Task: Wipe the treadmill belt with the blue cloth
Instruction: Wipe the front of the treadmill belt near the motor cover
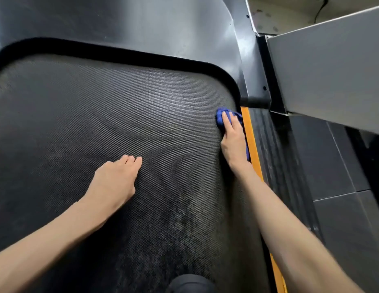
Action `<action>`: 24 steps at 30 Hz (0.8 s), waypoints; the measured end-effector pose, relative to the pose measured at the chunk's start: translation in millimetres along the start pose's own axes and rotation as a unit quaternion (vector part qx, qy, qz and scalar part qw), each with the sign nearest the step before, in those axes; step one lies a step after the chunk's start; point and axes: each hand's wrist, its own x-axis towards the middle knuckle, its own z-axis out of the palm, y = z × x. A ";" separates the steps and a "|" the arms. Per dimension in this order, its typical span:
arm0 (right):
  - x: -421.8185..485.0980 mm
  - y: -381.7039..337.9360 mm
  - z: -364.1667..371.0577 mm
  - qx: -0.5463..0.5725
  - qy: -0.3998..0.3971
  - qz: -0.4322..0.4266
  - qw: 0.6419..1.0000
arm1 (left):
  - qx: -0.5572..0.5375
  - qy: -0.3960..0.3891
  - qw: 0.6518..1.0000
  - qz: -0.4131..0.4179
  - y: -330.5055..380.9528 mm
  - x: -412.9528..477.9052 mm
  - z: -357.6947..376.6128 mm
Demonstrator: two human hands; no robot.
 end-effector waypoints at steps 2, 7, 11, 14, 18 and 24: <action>32.3 1.1 1.0 -0.001 -0.010 0.000 1.000 | 0.002 0.011 1.000 0.000 -1.0 0.7 1.0; -53.2 2.8 -9.2 0.021 -0.006 -0.013 1.000 | -0.016 0.014 1.000 -0.012 -8.2 -0.2 3.5; -168.1 3.4 -26.7 0.037 -0.014 0.015 0.999 | -0.023 -0.001 1.000 0.001 -8.5 2.3 5.6; -156.0 1.6 -24.9 0.039 -0.015 0.030 0.999 | -0.028 -0.005 1.000 0.010 -7.7 3.0 4.2; -40.1 -1.0 -5.2 0.040 -0.026 -0.006 0.999 | -0.030 -0.013 0.999 0.008 -11.8 2.2 5.2; 78.8 -18.4 5.6 0.058 -0.053 0.017 0.997 | -0.044 -0.017 0.999 -0.002 -12.0 -1.2 6.6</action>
